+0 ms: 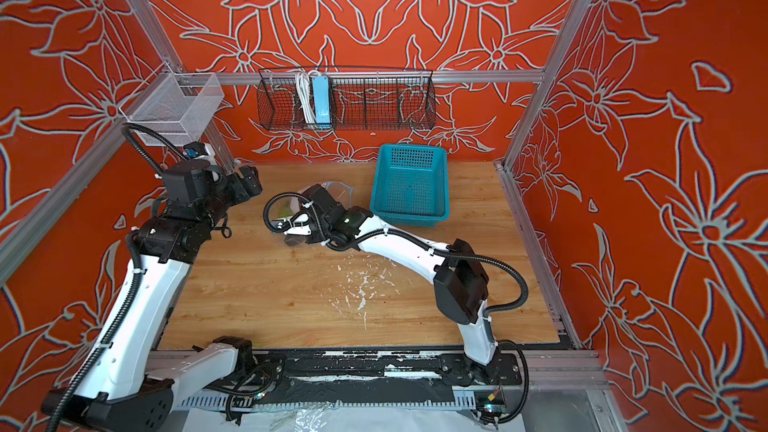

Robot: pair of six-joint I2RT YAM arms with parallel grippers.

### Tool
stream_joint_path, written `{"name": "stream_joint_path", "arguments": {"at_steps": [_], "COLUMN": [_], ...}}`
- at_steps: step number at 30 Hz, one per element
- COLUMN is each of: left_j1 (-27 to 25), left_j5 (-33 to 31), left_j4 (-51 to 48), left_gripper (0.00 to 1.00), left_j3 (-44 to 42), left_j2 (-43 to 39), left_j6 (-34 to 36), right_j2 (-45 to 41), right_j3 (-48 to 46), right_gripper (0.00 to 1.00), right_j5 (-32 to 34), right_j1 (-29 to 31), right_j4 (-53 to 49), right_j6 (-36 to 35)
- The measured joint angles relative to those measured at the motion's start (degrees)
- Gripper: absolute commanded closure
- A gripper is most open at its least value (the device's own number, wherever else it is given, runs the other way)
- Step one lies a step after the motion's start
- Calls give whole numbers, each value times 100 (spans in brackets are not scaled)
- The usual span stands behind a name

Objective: Place the food in the zip-top bag and seal the zipper

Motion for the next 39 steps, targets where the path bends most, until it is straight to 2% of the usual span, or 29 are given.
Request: {"name": "stream_joint_path", "arguments": {"at_steps": [4,8,14,17,24,31,39], "left_j1": [216,319,350,350,350,350,350], "left_j5": [-26,2,417,782,1770,3003,3816], "left_j4": [-525,-675,-422,-107,612,1147,1290], "left_gripper": [3,3,3,3,3,3,3], "left_j3": [-42,-391,-970,-1215,-1624,-2227,-2116], "left_j2": [208,-87,-737,-903,-809,-938,-483], "left_j6": [-173,-308,-227,101,1056,1749,2450], "right_j2": [203,573,940,1071,1226,1231,1231], "right_j3": [892,2072,3158,3504,3757,3775,3775], "right_gripper": [100,100,100,100,100,100,100], "right_j5": [-116,-142,-160,-210,-597,-1325,-1954], "right_j1": [0,-2,-90,-153,-302,-481,-673], "right_j4": [-407,-979,-1585,-1766,-1923,-2072,-2144], "right_j6": [328,627,986,1126,1427,1681,1829]}}
